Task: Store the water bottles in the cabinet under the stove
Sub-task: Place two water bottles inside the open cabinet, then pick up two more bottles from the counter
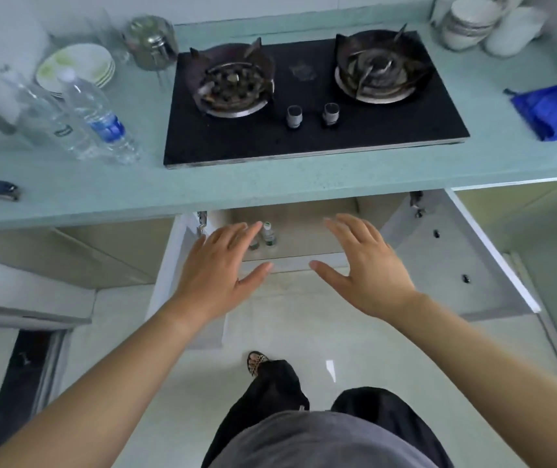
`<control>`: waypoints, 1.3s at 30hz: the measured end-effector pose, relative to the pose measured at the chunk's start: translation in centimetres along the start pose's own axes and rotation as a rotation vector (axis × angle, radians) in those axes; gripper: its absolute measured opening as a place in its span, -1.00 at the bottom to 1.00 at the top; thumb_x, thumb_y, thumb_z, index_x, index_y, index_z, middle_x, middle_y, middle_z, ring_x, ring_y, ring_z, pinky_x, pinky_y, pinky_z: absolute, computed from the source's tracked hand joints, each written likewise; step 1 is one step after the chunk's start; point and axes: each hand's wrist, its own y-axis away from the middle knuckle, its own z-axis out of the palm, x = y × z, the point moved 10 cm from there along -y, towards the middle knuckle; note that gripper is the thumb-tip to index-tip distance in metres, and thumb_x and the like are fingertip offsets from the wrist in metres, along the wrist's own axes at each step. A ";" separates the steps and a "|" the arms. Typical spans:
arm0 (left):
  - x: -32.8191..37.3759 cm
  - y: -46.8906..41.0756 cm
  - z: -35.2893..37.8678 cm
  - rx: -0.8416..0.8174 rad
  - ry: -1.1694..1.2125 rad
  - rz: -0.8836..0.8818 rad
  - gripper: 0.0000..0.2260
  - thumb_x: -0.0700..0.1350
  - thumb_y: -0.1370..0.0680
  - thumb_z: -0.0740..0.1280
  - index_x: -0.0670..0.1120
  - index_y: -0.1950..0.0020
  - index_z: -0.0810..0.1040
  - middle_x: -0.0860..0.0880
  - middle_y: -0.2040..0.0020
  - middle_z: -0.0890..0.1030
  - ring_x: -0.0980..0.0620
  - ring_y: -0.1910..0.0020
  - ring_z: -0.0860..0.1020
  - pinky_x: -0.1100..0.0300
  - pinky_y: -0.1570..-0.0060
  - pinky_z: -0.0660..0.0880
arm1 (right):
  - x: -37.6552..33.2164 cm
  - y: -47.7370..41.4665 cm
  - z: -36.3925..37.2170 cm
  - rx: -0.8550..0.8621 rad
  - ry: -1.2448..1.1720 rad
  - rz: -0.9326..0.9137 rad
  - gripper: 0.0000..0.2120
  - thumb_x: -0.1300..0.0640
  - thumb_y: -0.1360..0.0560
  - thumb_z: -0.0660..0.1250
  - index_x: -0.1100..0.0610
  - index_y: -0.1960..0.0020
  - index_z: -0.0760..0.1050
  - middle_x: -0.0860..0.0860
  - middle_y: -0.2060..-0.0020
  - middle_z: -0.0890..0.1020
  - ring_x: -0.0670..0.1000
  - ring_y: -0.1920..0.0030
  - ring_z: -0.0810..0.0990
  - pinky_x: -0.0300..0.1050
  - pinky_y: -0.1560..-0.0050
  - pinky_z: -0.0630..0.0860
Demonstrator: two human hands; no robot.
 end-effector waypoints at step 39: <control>-29.6 27.2 -9.7 0.135 -0.053 -0.323 -0.40 0.28 -0.50 0.03 -0.07 -0.39 0.34 -0.07 -0.25 0.53 -0.10 -0.19 0.51 -0.01 -0.06 0.49 | -38.2 -2.7 15.0 -0.093 -0.222 -0.225 -0.40 -0.23 -0.49 0.17 -0.01 -0.44 0.18 -0.05 -0.43 0.25 0.03 -0.42 0.21 -0.07 -0.35 0.24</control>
